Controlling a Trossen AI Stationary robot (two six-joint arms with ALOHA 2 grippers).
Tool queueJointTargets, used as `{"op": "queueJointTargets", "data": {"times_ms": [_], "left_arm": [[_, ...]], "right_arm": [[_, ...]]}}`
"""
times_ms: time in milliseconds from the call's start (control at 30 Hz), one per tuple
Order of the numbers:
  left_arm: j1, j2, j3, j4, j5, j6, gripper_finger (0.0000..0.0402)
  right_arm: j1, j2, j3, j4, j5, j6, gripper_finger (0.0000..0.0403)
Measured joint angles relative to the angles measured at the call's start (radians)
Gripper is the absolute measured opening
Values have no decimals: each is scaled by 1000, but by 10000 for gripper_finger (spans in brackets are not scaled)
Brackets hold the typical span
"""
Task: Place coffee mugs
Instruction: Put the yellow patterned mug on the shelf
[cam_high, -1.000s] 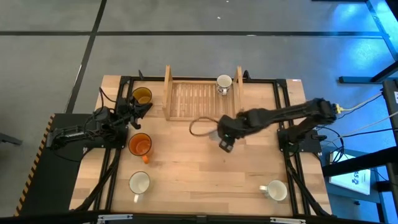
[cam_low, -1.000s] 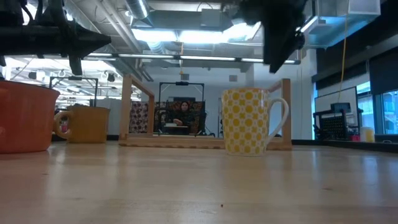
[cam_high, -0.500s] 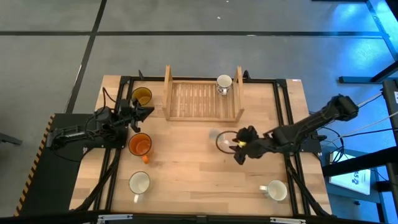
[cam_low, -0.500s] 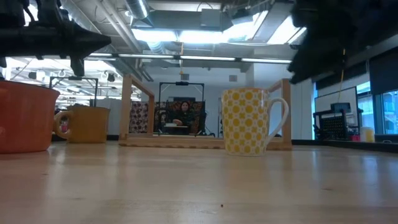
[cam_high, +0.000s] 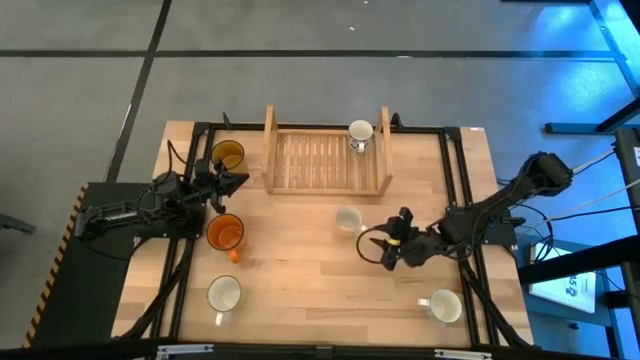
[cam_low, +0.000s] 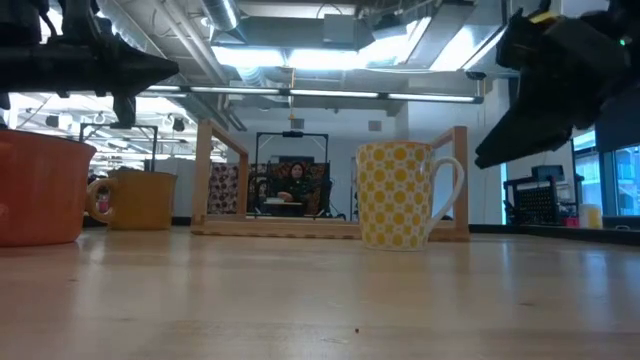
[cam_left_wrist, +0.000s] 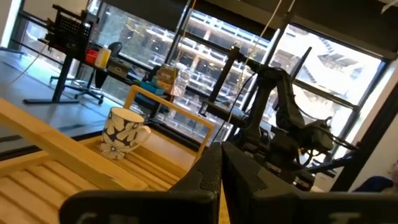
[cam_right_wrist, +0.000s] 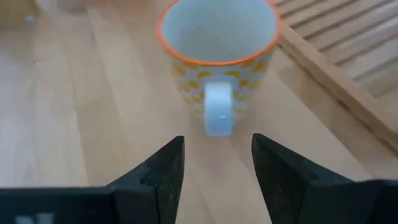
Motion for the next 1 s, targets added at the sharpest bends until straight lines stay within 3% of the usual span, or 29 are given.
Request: {"op": "queueJointTargets", "data": {"times_ms": [233,433,600,800,1000], "left_arm": [[0,0,0,2,-7,-1,4],[0,0,0,2,-8,-1,4],[0,0,0,3,-14,-1,4],[0,0,0,3,-36,0,4],[0,0,0,3,-37,0,4]], "right_arm": [[0,32,-98,263,129,-113,172],[-5,147,-110,426,93,-155,172],[-5,253,-109,541,146,-164,172],[-24,308,-89,580,138,-185,171],[-27,308,-87,628,165,-230,112]]}}
